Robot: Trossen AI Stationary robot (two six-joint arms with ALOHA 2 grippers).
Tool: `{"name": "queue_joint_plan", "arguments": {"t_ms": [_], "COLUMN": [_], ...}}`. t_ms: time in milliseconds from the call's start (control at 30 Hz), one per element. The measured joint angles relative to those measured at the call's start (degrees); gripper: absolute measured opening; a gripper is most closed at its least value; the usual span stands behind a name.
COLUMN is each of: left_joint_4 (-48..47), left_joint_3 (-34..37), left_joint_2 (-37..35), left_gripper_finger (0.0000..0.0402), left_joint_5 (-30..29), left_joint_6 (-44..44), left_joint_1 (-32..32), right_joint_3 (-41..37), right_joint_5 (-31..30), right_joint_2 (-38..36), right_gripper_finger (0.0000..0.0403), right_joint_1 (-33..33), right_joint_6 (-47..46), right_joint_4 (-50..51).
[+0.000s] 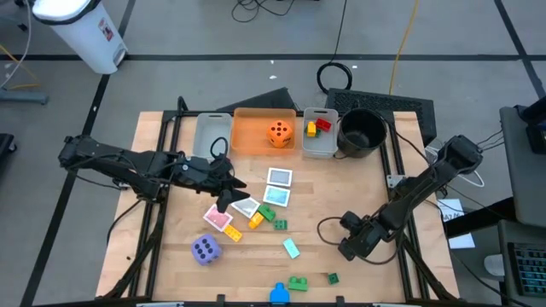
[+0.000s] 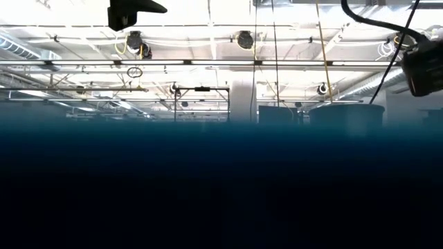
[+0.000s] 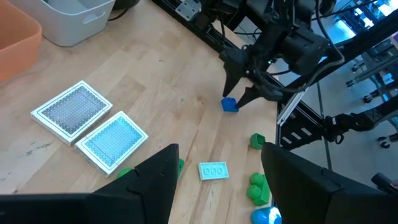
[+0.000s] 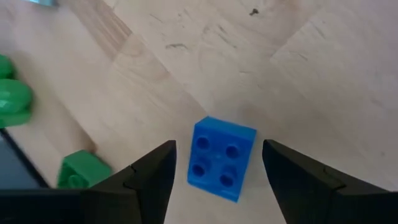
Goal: Pick & Place Toys
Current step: Put the blue game piece into the right gray bin
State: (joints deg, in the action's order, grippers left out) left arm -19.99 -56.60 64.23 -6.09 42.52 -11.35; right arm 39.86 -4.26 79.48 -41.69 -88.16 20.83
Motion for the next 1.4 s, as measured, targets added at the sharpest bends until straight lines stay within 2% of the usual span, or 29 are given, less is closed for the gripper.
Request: {"name": "queue_joint_plan", "arguments": {"t_ms": [300, 700, 833, 1100, 1400], "left_joint_4": [0.0, 0.0, 0.0, 0.0, 0.0], "left_joint_3": [0.0, 0.0, 0.0, 0.0, 0.0], "left_joint_2": [0.0, 0.0, 0.0, 0.0, 0.0], "left_gripper_finger": [0.0237, 0.0237, 0.0237, 0.0237, 0.0237], "left_joint_5": [-0.5, -1.5, -1.5, -1.5, -1.5], "left_joint_6": [0.2, 0.3, 0.5, 0.4, 0.4], "left_joint_1": [0.0, 0.0, 0.0, 0.0, 0.0], "right_joint_3": [0.2, 0.2, 0.1, 0.0, -0.3], "right_joint_5": [-0.1, -0.1, 0.6, 1.8, 1.2], "right_joint_2": [3.1, 3.7, 3.7, 1.8, -4.5], "right_gripper_finger": [0.0228, 0.0226, 0.0200, 0.0119, 0.0139], "right_joint_1": [0.0, 0.2, 0.9, 3.1, 7.9], "right_joint_6": [0.2, -1.1, -0.7, 0.8, 3.0], "right_joint_4": [0.9, 8.0, 8.4, 7.5, 6.9]}}
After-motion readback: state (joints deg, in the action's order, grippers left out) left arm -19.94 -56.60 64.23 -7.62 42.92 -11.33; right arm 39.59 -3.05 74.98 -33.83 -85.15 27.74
